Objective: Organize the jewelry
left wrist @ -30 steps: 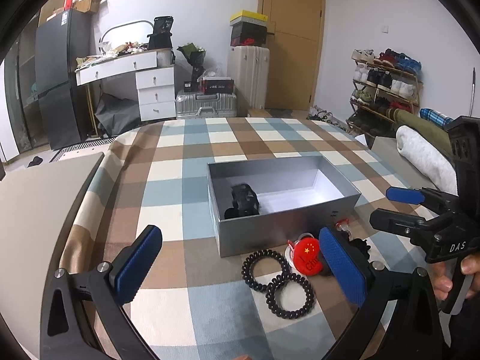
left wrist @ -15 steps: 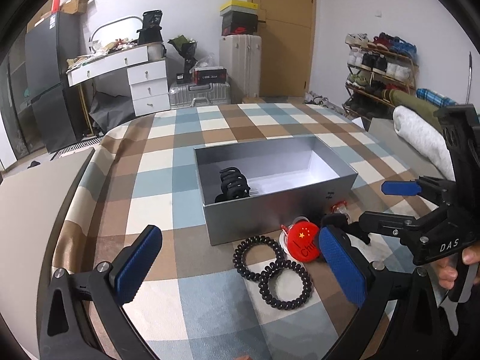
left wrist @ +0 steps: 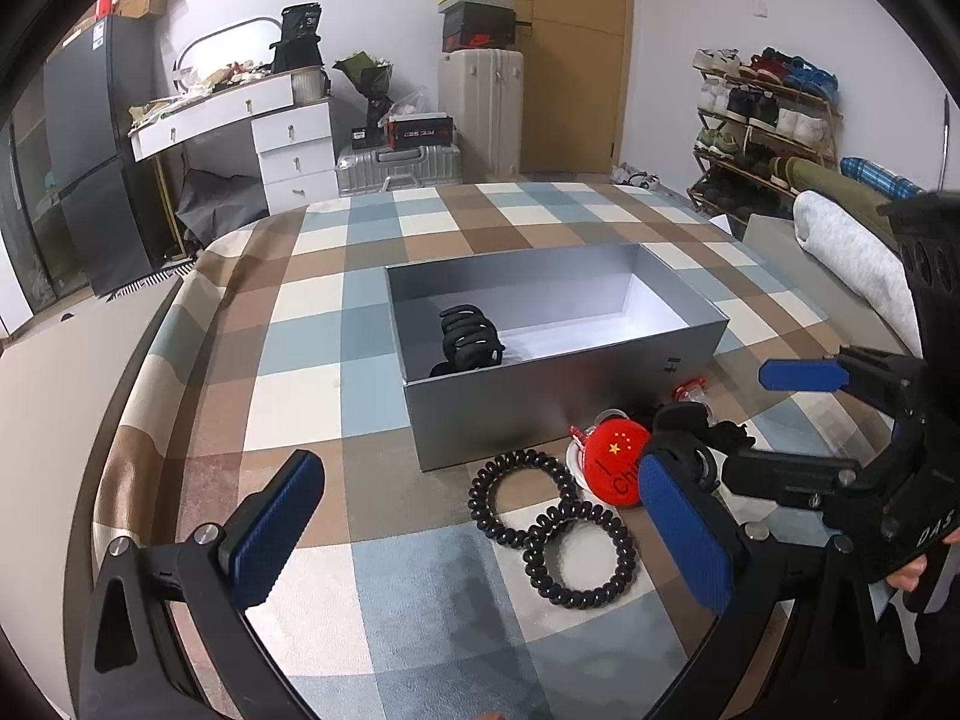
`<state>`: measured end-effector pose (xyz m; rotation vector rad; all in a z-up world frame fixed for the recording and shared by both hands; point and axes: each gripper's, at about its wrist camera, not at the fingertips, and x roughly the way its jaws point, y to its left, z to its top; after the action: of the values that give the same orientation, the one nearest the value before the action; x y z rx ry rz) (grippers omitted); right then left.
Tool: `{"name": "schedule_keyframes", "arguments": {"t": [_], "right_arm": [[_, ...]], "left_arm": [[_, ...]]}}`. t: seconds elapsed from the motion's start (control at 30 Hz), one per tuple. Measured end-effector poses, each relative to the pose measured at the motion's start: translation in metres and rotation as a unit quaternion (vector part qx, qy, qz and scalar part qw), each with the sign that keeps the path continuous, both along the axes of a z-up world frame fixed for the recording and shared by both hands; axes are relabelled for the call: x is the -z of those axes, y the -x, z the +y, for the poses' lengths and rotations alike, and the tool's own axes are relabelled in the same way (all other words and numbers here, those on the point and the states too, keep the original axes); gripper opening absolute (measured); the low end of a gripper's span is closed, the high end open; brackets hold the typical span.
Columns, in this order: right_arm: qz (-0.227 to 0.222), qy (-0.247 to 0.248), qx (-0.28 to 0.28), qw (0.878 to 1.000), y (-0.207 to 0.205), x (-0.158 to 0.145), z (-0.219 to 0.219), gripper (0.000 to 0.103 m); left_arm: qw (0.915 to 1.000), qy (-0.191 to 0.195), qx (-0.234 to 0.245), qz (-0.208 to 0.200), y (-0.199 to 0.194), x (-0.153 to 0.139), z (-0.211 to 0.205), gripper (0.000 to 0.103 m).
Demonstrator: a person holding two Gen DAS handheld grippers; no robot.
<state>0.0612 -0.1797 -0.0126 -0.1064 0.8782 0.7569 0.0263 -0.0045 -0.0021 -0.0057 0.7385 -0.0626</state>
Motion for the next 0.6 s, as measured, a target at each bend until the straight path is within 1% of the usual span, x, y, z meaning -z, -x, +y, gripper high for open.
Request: {"name": "schedule_keyframes", "arguments": {"t": [0.1,0.23,0.37,0.47,0.57,0.6], "right_arm": [[0.006,-0.002,-0.001,1.000,0.000,0.002,0.001,0.103],[0.015,-0.024,-0.016,0.999,0.002,0.003,0.002,0.102],[0.024,-0.033,-0.036,0.999,0.007,0.005,0.007,0.098],[0.031,-0.037,-0.047,0.998,0.009,0.007,0.011,0.093],[0.035,-0.037,-0.053,0.997,0.010,0.010,0.014,0.088],[0.035,-0.039,-0.053,0.997,0.010,0.010,0.014,0.085]], "left_arm": [[1.0000,0.000,-0.003,0.000,0.000,0.000,0.002,0.102],[1.0000,0.004,-0.004,0.001,0.000,0.000,0.004,0.102],[0.9999,0.009,-0.009,0.001,-0.002,0.002,0.006,0.102],[0.9998,0.016,-0.010,0.005,-0.003,0.004,0.007,0.102],[0.9999,0.013,-0.008,0.007,-0.003,0.005,0.006,0.102],[0.9999,0.012,-0.007,0.007,-0.003,0.005,0.006,0.102]]}}
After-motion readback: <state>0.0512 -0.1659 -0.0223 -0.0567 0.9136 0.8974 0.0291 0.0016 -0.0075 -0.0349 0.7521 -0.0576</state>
